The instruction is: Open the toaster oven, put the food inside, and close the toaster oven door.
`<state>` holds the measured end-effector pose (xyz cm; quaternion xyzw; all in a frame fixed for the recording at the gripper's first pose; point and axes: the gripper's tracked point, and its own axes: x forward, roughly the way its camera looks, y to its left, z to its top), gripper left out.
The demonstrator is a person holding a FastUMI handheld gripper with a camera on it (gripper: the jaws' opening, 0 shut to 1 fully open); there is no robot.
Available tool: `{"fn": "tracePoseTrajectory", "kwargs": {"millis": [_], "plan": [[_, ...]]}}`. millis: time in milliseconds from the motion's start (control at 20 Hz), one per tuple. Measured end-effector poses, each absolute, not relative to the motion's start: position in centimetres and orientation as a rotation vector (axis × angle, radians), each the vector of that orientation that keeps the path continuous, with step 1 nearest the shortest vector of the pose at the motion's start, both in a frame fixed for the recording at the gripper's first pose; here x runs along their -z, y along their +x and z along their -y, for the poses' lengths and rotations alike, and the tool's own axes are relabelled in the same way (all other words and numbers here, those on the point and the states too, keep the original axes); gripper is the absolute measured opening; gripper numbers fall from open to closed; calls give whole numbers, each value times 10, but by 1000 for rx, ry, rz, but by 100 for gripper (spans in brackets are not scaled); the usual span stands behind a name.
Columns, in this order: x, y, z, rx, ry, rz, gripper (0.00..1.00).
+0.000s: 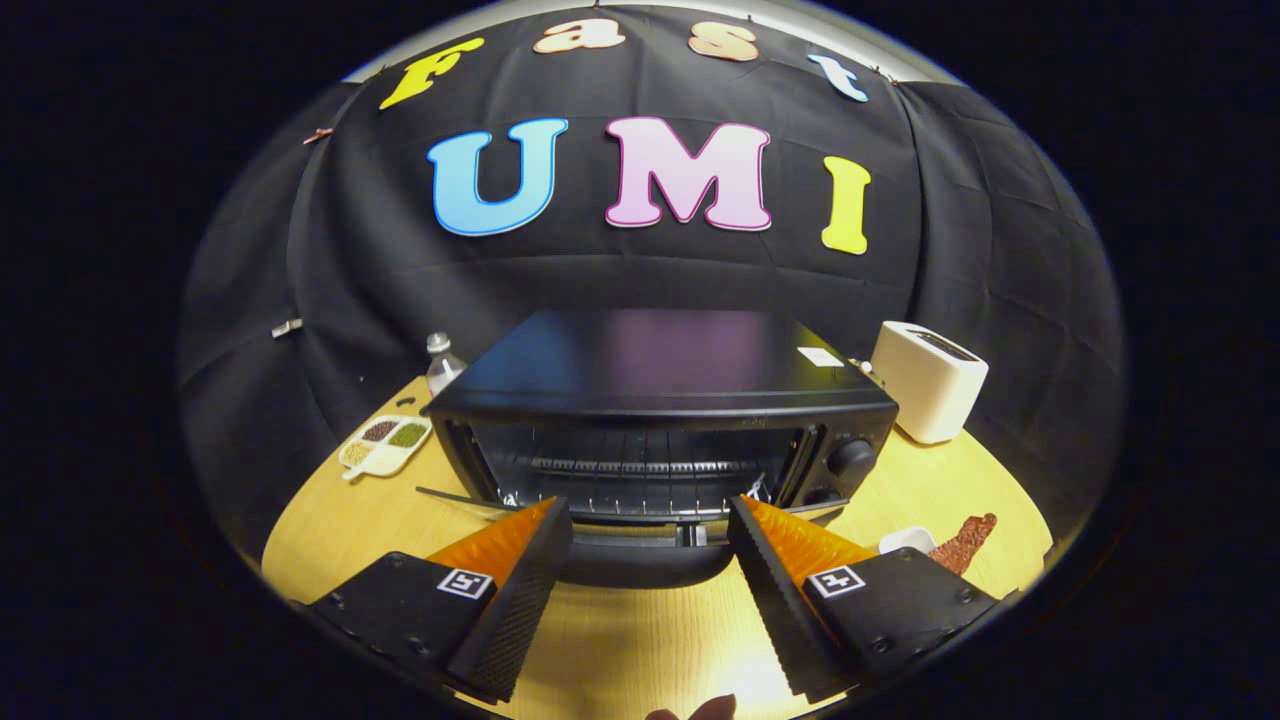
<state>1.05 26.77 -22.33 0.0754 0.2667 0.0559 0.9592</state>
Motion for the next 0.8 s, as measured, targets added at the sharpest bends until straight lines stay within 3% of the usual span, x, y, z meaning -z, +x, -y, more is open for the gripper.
{"fn": "tracePoseTrajectory", "kwargs": {"millis": [800], "plan": [[315,-61,-279,-174,93,-859,98]]}}
